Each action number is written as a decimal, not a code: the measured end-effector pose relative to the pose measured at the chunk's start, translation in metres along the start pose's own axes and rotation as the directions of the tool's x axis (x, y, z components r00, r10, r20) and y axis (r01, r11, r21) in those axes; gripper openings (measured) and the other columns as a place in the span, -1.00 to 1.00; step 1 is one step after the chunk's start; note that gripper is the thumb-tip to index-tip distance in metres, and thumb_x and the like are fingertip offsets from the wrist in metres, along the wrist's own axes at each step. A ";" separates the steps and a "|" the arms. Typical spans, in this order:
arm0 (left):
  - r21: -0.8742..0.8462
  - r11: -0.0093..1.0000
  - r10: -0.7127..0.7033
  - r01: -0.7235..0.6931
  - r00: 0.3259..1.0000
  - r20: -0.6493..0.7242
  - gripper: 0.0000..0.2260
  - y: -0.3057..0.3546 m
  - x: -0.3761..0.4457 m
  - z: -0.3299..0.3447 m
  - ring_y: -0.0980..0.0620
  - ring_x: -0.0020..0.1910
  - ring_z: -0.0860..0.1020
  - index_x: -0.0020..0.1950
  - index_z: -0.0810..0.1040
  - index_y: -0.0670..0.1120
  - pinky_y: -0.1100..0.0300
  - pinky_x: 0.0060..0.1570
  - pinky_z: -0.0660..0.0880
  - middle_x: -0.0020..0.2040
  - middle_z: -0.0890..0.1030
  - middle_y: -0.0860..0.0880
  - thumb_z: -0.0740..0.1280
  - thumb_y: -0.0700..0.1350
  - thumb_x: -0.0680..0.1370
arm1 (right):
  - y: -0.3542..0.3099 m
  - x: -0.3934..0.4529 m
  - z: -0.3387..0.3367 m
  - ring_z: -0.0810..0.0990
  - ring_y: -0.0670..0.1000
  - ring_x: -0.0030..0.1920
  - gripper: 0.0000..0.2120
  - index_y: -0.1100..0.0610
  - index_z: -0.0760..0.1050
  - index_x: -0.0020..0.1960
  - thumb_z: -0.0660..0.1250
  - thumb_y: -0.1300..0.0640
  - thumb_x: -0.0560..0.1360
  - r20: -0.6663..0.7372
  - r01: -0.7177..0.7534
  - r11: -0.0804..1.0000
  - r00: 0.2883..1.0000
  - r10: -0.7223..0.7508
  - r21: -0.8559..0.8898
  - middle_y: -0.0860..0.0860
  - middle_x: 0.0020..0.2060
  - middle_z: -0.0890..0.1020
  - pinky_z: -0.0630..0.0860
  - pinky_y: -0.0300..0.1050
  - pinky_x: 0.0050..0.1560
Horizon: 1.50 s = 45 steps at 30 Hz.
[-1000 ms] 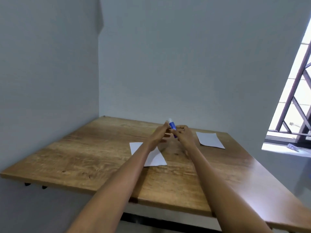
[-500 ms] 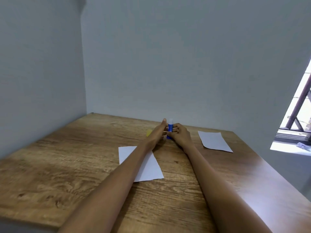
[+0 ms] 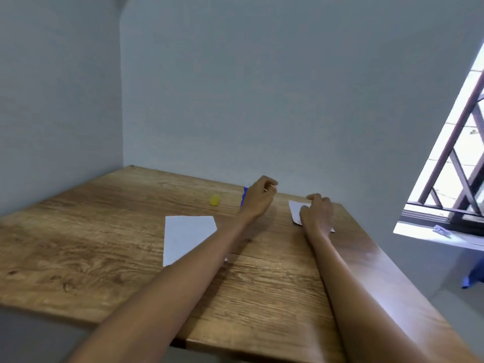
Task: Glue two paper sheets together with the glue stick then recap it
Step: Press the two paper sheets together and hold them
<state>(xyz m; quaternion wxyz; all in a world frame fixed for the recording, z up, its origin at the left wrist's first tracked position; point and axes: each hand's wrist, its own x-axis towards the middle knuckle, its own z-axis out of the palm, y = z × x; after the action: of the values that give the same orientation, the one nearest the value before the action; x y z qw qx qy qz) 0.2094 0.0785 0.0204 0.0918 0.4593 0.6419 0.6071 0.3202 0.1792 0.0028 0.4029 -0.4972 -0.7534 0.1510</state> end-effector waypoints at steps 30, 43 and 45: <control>-0.388 0.851 -0.425 0.354 0.898 -0.113 -0.76 0.028 -0.002 0.046 -0.03 -0.13 0.59 0.15 0.57 -0.27 0.12 -0.17 0.64 0.09 0.61 -0.21 0.34 -0.34 0.48 | 0.012 -0.016 -0.026 0.36 0.22 0.33 -0.40 0.27 0.19 0.45 0.32 0.07 0.52 0.130 -0.365 0.772 0.928 0.350 0.520 0.25 0.37 0.32 0.38 0.10 0.29; -0.393 0.860 -0.419 0.325 0.890 -0.179 -0.59 0.045 -0.075 -0.061 -0.11 -0.20 0.60 0.21 0.40 -0.24 0.07 -0.26 0.63 -0.02 0.56 -0.18 0.45 -0.24 0.42 | -0.062 -0.095 -0.054 0.55 -0.05 -0.34 -0.76 0.16 0.53 -0.31 0.34 0.16 0.53 0.272 -0.296 0.579 0.953 0.130 0.760 0.07 -0.36 0.61 0.50 -0.20 -0.18; -0.217 0.952 -0.281 0.217 0.902 -0.328 -0.48 0.050 -0.077 -0.086 -0.08 0.01 0.56 0.30 0.29 -0.15 0.06 -0.02 0.54 0.10 0.55 -0.11 0.45 -0.13 0.44 | -0.079 -0.094 -0.058 0.55 -0.05 -0.31 -0.76 0.17 0.47 -0.28 0.24 0.24 0.57 0.291 -0.274 0.619 0.954 0.076 0.736 0.07 -0.30 0.57 0.53 -0.21 -0.20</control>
<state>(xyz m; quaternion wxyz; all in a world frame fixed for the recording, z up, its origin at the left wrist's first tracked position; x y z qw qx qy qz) 0.2183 -0.0430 0.0509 0.0916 0.2463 0.6453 0.7173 0.3313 0.0508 0.0462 0.4685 -0.3286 -0.6062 0.5523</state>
